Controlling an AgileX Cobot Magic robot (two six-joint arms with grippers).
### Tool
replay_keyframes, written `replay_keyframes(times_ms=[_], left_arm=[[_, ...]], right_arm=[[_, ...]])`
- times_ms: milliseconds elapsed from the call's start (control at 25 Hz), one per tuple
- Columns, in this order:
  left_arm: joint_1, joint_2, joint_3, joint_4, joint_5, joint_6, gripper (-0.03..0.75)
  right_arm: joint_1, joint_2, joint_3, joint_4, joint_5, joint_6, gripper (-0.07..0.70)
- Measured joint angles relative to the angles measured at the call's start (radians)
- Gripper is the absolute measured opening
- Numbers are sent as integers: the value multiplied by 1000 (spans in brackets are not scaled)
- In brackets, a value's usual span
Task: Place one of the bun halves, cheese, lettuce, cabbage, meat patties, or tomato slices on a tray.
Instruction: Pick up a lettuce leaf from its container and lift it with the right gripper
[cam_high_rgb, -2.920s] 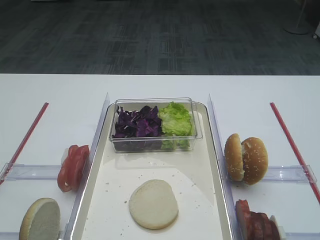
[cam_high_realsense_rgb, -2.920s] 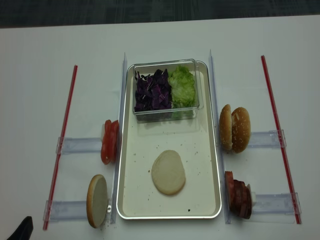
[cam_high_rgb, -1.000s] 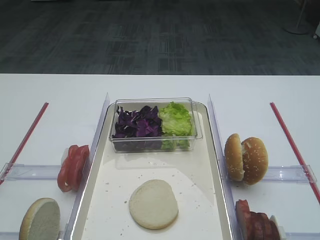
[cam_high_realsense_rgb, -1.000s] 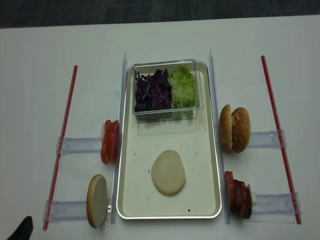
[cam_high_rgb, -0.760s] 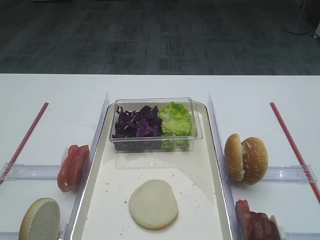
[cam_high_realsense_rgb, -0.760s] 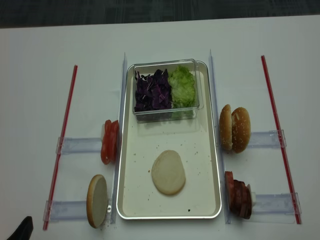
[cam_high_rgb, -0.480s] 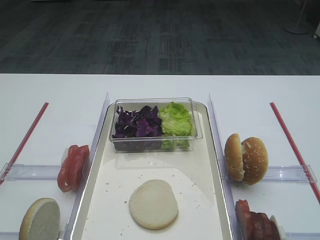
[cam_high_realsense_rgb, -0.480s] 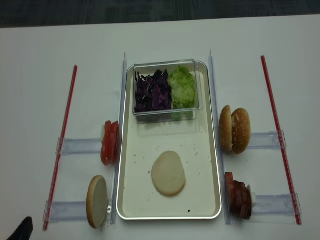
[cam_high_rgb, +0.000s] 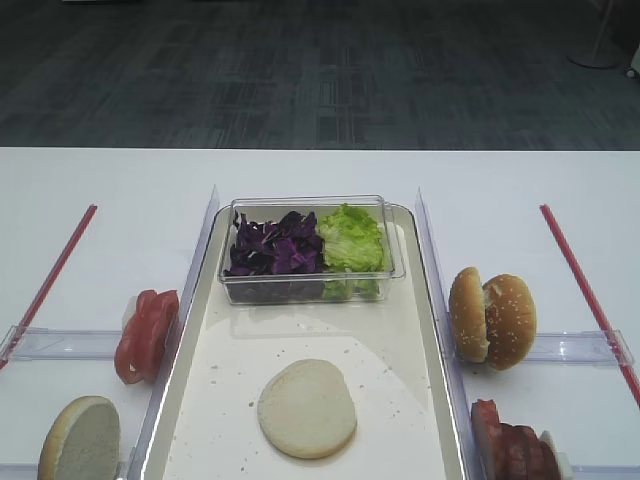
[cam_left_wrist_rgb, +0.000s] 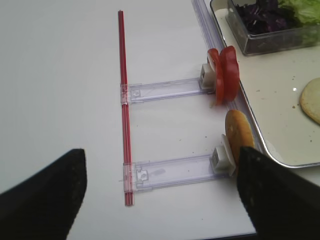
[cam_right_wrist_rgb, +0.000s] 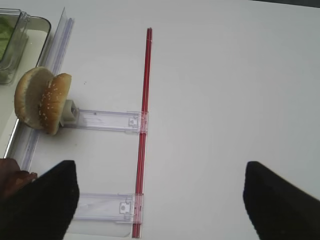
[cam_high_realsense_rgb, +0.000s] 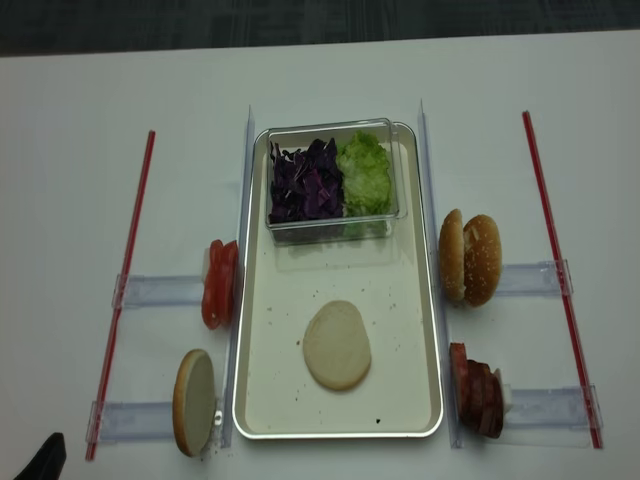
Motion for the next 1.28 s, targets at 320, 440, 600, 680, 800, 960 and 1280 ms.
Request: replay_keyframes(times_ms=[320, 440, 600, 680, 800, 960, 1280], left_arm=[[0, 0, 0, 0, 0, 0, 564], [0, 0, 0, 0, 0, 0, 564], [0, 0, 0, 0, 0, 0, 564], [0, 0, 0, 0, 0, 0, 564], [0, 0, 0, 0, 0, 0, 564], [0, 0, 0, 0, 0, 0, 564], [0, 0, 0, 0, 0, 0, 564]], right_arm=[[0, 317, -201, 37, 0, 28, 678], [0, 467, -298, 70, 12, 30, 678], [1, 656, -428, 98, 34, 37, 678], [1, 754, -500, 111, 43, 39, 678], [1, 883, -598, 128, 51, 42, 678], [1, 1040, -702, 132, 78, 42, 678], [1, 1261, -752, 152, 75, 34, 678]])
